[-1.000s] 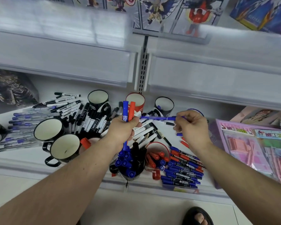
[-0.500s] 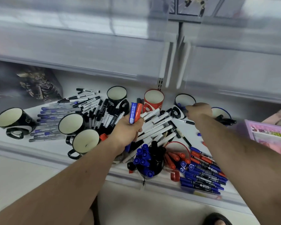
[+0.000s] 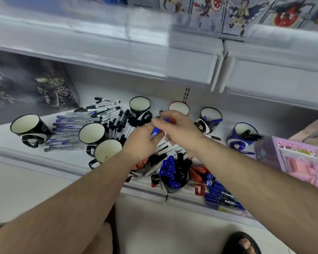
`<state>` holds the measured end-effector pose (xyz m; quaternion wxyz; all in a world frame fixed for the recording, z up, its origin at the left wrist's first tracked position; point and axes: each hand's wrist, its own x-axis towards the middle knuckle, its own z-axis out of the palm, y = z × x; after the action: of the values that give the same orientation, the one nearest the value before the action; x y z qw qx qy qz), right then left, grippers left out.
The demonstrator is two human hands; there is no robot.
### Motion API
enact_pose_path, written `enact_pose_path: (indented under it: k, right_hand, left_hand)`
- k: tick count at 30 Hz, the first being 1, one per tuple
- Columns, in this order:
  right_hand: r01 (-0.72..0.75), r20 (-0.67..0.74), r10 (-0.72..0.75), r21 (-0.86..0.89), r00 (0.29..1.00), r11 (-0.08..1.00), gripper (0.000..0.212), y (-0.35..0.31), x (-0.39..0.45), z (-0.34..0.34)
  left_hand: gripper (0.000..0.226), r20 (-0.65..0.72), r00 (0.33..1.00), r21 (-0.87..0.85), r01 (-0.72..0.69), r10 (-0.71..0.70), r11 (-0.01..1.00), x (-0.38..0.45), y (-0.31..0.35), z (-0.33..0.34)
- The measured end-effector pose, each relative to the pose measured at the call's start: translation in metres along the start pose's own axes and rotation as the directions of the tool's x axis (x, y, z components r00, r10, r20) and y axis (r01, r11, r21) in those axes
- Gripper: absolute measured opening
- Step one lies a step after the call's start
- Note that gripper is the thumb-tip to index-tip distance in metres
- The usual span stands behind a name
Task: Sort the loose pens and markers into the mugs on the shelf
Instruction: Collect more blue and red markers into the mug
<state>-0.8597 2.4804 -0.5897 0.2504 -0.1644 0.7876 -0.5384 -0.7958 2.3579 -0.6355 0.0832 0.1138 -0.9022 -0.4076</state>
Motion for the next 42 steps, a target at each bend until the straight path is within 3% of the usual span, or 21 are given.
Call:
enact_pose_path:
  k: [3, 5, 8, 12, 15, 18, 22, 30, 36, 42]
  right_hand:
    - [0.064, -0.081, -0.075, -0.131, 0.994, 0.989, 0.018, -0.003, 0.000, 0.018]
    - [0.076, -0.126, -0.094, -0.140, 0.988, 0.987, 0.017, -0.003, 0.002, 0.022]
    - [0.094, -0.189, -0.119, -0.133, 0.975, 0.987, 0.018, 0.004, 0.001, 0.012]
    - [0.106, -0.153, -0.133, -0.171, 0.979, 0.979, 0.013, 0.018, -0.008, -0.002]
    - [0.121, -0.046, -0.133, -0.197, 0.990, 0.973, 0.018, 0.022, -0.008, 0.003]
    - [0.170, 0.060, -0.160, -0.255, 0.985, 0.952, 0.025, 0.024, 0.003, 0.018]
    - [0.201, 0.195, -0.142, -0.331, 0.970, 0.922, 0.031, 0.029, 0.018, 0.039]
    - [0.159, 0.176, -0.108, -0.305, 0.978, 0.939, 0.041, 0.042, 0.022, 0.035]
    - [0.160, 0.157, -0.125, -0.235, 0.980, 0.959, 0.053, 0.038, 0.009, 0.021]
    - [0.238, 0.156, -0.201, -0.270, 0.967, 0.933, 0.061, 0.028, -0.005, 0.013]
  left_hand:
    - [0.020, 0.021, 1.000, -0.009, -0.020, 0.020, 1.000, -0.003, -0.001, -0.012]
    - [0.037, 0.066, 0.998, -0.051, -0.006, 0.010, 0.999, -0.004, -0.011, -0.021]
    - [0.060, 0.017, 0.989, -0.111, 0.148, -0.147, 0.983, -0.003, -0.034, -0.038]
    - [0.035, -0.230, 0.864, -0.295, 0.376, -0.448, 0.878, -0.005, -0.066, -0.049]
    - [0.029, -0.215, 0.808, -0.242, 0.500, -0.548, 0.832, -0.009, -0.084, -0.039]
    - [0.041, -0.079, 0.840, -0.088, 0.531, -0.537, 0.843, -0.014, -0.092, -0.026]
    - [0.050, -0.030, 0.886, 0.128, 0.463, -0.463, 0.877, -0.020, -0.094, -0.021]
    - [0.038, -0.071, 0.904, 0.270, 0.425, -0.422, 0.864, -0.015, -0.101, -0.017]
    - [0.032, -0.004, 0.890, 0.054, 0.456, -0.456, 0.888, -0.010, -0.100, -0.011]
    - [0.049, 0.000, 0.940, -0.095, 0.339, -0.341, 0.936, -0.013, -0.087, -0.012]
